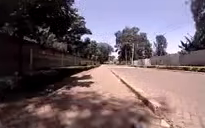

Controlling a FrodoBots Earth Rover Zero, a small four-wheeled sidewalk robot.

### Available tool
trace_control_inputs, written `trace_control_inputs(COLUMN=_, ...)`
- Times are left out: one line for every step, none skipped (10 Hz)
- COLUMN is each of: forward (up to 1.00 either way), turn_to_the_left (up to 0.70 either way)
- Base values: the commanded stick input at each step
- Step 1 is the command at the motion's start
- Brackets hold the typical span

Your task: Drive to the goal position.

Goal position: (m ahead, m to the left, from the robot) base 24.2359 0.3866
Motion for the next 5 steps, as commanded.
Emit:
trace_control_inputs(forward=0.7, turn_to_the_left=0.0)
trace_control_inputs(forward=0.7, turn_to_the_left=0.0)
trace_control_inputs(forward=0.7, turn_to_the_left=0.0)
trace_control_inputs(forward=0.7, turn_to_the_left=0.0)
trace_control_inputs(forward=0.7, turn_to_the_left=0.0)
